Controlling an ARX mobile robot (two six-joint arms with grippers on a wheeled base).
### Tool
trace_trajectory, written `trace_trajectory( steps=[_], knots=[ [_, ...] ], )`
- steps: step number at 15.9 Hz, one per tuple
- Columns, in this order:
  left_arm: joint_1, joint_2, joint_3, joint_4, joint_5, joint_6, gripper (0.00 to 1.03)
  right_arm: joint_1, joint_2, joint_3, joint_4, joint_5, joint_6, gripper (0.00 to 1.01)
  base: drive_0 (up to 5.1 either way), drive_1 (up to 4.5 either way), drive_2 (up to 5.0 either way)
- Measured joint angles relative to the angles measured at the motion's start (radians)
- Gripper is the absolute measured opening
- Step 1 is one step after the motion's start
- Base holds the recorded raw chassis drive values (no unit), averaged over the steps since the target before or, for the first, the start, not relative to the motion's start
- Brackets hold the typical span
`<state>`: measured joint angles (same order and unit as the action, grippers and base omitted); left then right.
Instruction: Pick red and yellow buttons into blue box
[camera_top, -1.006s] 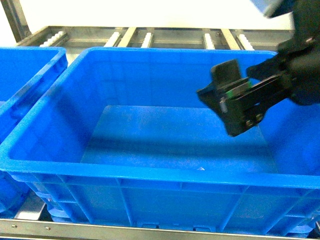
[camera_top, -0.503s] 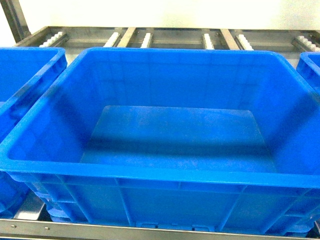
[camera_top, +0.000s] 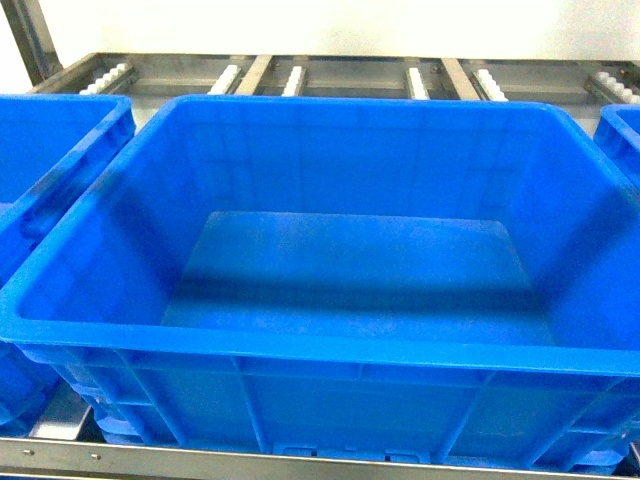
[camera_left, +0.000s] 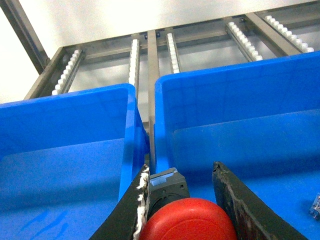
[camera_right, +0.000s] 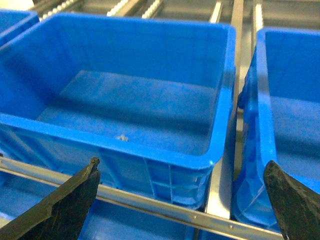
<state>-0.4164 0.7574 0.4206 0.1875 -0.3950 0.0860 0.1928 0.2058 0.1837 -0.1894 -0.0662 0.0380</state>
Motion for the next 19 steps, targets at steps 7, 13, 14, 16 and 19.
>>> trace_trajectory(
  steps=[7, 13, 14, 16, 19],
  knots=[
    [0.063, 0.256, 0.106, 0.067, 0.203, 0.03, 0.31, 0.056, -0.038, -0.031, 0.003, 0.138, -0.008, 0.98, 0.0, 0.0, 0.0],
    [0.14, 0.807, 0.488, -0.15, 0.627, 0.039, 0.31, 0.056, -0.038, -0.031, 0.003, 0.138, -0.008, 0.98, 0.0, 0.0, 0.0],
    [0.15, 0.855, 0.535, -0.185, 0.658, 0.038, 0.31, 0.056, -0.038, -0.031, 0.003, 0.138, -0.008, 0.98, 0.0, 0.0, 0.0],
    [0.153, 0.876, 0.552, -0.203, 0.675, 0.039, 0.31, 0.056, -0.038, -0.031, 0.003, 0.138, -0.008, 0.98, 0.0, 0.0, 0.0],
    [0.147, 0.915, 0.567, -0.202, 0.694, 0.05, 0.5, 0.056, -0.038, -0.031, 0.003, 0.138, -0.008, 0.98, 0.0, 0.0, 0.0]
  ],
)
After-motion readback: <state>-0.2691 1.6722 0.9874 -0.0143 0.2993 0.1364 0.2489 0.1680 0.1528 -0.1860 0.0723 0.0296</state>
